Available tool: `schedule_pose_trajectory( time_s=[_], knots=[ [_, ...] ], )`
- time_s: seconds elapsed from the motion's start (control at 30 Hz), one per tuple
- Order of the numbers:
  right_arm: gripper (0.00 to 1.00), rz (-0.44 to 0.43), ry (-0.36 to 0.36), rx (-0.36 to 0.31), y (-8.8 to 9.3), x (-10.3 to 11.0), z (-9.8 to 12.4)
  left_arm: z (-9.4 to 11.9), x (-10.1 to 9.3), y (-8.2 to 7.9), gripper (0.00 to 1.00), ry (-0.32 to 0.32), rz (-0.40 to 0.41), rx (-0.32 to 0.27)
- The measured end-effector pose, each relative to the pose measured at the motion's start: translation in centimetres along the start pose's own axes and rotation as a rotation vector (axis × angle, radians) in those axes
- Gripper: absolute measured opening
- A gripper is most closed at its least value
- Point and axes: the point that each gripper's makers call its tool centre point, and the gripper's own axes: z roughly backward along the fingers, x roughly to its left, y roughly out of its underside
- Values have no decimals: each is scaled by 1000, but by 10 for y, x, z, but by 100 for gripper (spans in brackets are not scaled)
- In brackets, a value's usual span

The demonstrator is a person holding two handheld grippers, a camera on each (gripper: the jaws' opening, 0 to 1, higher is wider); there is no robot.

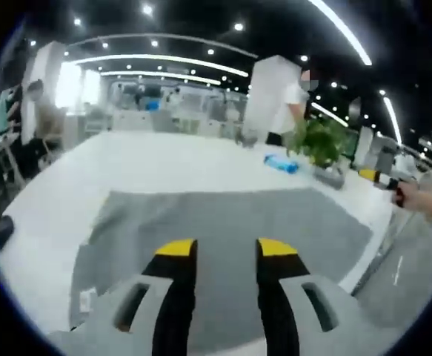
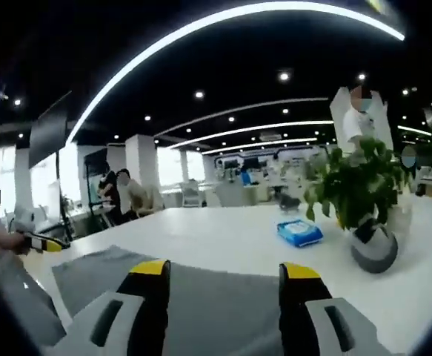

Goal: Open the folded towel by lifting each exposed corner and separating the folded layers until the towel lies flat within the target outline without major curled edges

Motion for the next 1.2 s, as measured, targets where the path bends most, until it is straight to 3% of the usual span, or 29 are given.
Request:
schedule_pose_trajectory(
  time_s=[0.07,0.2,0.33,0.37,0.43,0.5,0.6,0.67,0.73,0.87,0.9,0.97,1.0,1.03,1.1,1.13,1.17,1.2],
  knots=[
    [66,3,10,1,2,-1,3,0,3,1,46,-12,-40,6],
    [75,-8,13,-4,5,-7,5,0,4,1,63,8,-18,5],
    [93,-42,9,-6,6,-8,5,1,8,5,73,12,-17,23],
    [100,-50,2,-7,6,-7,5,1,8,5,77,29,25,24],
    [100,-103,-24,-49,2,-6,3,0,7,5,85,50,91,15],
    [100,-190,-46,-102,-5,-8,6,1,5,4,99,73,209,8],
    [100,-175,-26,-205,-29,-18,17,7,13,0,99,57,203,-26],
    [100,-106,8,-219,-57,-29,13,14,14,-19,99,66,285,-96],
    [100,-96,11,-211,-71,-31,6,15,3,-36,99,81,257,-122],
    [100,-63,1,-247,-159,-42,-48,0,-36,-40,99,153,207,-87],
    [100,-110,-33,-214,-166,-40,-64,-1,-41,-37,99,162,206,-80],
    [100,-118,-32,-199,-174,-42,-77,-2,-42,-32,96,161,210,-71],
    [100,-115,-53,-177,-179,-37,-91,-2,-41,-31,95,168,258,-84],
    [100,-99,-38,-113,-171,-40,-107,-3,-40,-30,93,168,257,-75],
    [99,-106,-38,-123,-172,-41,-111,-5,-39,-31,91,166,245,-67],
    [98,-124,-38,-130,-171,-43,-114,-8,-36,-30,90,152,179,-65],
    [97,-83,-28,-179,-175,-49,-118,-9,-36,-31,90,143,117,-56],
    [97,-131,-6,-162,-170,-58,-119,-9,-37,-33,90,142,68,-31]
  ],
)
